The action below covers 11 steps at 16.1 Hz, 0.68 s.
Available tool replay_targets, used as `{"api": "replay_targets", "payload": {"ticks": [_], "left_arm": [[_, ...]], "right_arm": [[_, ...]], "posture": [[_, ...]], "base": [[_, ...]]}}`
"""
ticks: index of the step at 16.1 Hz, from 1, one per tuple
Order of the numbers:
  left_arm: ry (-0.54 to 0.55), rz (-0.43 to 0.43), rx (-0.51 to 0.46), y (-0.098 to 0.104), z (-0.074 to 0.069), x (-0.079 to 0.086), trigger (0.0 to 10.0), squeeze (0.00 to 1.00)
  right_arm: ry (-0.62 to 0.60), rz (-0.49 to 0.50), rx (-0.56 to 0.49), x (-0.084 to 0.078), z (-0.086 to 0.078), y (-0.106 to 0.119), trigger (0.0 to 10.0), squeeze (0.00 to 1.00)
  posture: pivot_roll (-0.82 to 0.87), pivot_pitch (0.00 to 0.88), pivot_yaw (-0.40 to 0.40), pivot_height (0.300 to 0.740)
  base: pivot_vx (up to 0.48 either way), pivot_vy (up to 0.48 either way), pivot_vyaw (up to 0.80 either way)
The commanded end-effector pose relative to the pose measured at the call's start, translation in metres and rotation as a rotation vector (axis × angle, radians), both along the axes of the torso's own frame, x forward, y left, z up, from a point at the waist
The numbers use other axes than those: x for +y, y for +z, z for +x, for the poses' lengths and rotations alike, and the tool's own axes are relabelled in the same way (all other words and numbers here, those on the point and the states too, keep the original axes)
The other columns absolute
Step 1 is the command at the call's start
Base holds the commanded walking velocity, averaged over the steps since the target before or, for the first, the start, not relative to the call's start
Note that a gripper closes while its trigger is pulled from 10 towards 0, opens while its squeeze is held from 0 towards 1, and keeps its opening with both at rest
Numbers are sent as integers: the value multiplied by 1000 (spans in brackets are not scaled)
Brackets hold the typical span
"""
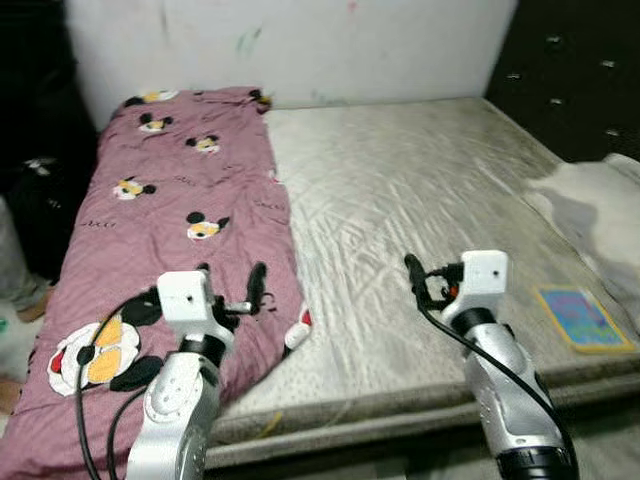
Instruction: Clean up the room
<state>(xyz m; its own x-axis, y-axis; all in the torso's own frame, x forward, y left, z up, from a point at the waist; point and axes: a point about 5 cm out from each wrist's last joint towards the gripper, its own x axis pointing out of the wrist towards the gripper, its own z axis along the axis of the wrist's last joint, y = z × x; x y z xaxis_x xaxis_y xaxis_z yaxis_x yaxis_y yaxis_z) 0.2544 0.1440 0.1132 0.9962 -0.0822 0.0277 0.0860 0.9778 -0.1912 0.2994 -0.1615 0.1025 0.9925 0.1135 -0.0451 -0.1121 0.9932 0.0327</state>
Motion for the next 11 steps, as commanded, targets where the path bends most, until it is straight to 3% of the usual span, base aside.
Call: {"api": "replay_targets", "payload": {"ticks": [1,3,11], "left_arm": [[29,14,22,-3,0,6,10000,0],[25,4,24,-4,0,6,10000,0],[26,-21,31,-4,1,4,10000,0]], "right_arm": [[19,3,-14,7,1,3,10000,0],[19,7,-16,9,2,3,10000,0],[34,7,-17,11,2,3,10000,0]], "posture": [[-89,0,-12,740],[-88,0,-7,740],[-89,0,-17,740]], "base": [[0,0,0],[0,131,0],[0,480,0]]}}
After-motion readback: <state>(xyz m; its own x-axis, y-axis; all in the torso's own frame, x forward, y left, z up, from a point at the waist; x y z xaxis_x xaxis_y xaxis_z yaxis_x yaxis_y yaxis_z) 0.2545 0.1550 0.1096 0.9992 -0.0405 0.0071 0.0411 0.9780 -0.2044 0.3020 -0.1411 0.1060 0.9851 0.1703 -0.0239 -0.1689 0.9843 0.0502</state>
